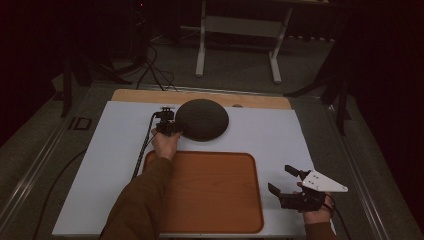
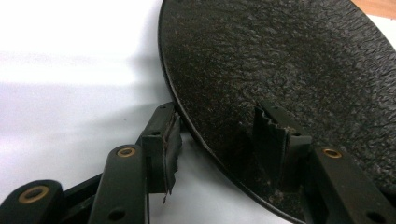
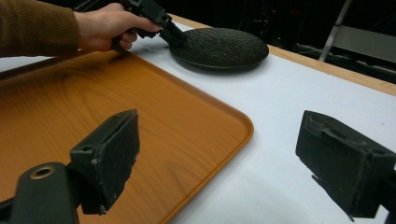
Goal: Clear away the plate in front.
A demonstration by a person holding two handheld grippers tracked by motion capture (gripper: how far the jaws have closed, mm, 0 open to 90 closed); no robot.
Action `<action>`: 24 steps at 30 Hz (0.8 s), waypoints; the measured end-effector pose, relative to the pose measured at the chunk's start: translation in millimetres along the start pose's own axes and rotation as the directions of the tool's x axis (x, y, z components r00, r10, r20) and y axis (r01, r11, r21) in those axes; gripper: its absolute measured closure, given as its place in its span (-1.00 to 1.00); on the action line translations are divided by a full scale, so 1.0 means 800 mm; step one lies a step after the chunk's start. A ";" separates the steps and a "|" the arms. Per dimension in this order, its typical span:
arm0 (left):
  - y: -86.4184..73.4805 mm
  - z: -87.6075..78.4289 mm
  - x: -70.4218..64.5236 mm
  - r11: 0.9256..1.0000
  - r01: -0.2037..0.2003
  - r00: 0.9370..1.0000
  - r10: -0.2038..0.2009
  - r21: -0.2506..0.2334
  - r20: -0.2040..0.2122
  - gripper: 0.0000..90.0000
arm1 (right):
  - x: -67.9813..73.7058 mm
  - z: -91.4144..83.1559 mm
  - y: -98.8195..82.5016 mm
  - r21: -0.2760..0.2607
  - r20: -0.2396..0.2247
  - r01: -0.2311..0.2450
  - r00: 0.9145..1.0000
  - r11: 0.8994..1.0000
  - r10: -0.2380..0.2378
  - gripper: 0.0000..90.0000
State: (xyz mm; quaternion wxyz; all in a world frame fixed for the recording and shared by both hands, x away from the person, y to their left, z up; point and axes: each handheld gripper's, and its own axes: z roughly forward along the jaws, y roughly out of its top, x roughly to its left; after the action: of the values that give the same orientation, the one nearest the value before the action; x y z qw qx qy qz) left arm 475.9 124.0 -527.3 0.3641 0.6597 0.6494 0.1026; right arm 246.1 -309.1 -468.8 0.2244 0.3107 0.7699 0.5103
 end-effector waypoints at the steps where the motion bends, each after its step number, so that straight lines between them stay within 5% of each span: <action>1: 0.000 0.001 0.001 1.000 0.020 1.000 -0.020 0.004 0.016 0.18 | 0.000 0.000 0.000 0.001 -0.001 0.000 1.000 1.000 0.000 -0.70; 4: 0.000 0.001 0.002 0.998 0.069 0.997 -0.069 0.013 0.030 0.19 | 0.000 0.001 0.000 0.002 -0.002 0.000 1.000 1.000 0.000 -0.70; 8: 0.003 -0.001 0.008 0.986 0.164 0.983 -0.165 0.017 0.078 0.40 | 0.000 0.001 0.000 0.003 -0.003 0.000 1.000 1.000 0.000 -0.70; 13: 0.003 -0.001 0.003 0.955 0.298 0.930 -0.290 0.000 0.225 0.64 | 0.000 0.003 0.001 0.005 -0.007 -0.001 1.000 1.000 0.001 -0.70; 16: 0.000 0.005 -0.005 0.925 0.380 0.879 -0.364 0.010 0.309 0.62 | 0.001 0.003 0.001 0.007 -0.010 0.001 1.000 1.000 -0.001 -0.70; 20: -0.005 0.013 -0.016 0.899 0.437 0.852 -0.420 0.015 0.313 0.50 | 0.001 0.003 0.002 0.004 -0.012 0.000 1.000 1.000 0.000 -0.70; 22: -0.007 0.015 -0.016 0.889 0.457 0.845 -0.440 0.020 0.305 0.64 | 0.001 0.003 0.002 0.002 -0.014 0.002 1.000 1.000 -0.002 -0.70; 23: -0.008 0.015 -0.016 0.882 0.470 0.836 -0.455 0.027 0.308 0.73 | 0.001 0.003 0.002 0.003 -0.014 0.001 1.000 1.000 0.000 -0.70; 24: -0.009 0.015 -0.016 0.868 0.495 0.819 -0.479 0.034 0.316 0.77 | 0.001 0.003 0.002 0.005 -0.015 0.000 1.000 1.000 0.000 -0.70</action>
State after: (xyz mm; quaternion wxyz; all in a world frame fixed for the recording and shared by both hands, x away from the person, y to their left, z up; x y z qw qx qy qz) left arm 475.5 107.3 -535.9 0.4931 0.4704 0.7269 -0.0842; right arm 247.6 -306.9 -468.5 0.2179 0.3074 0.7727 0.5109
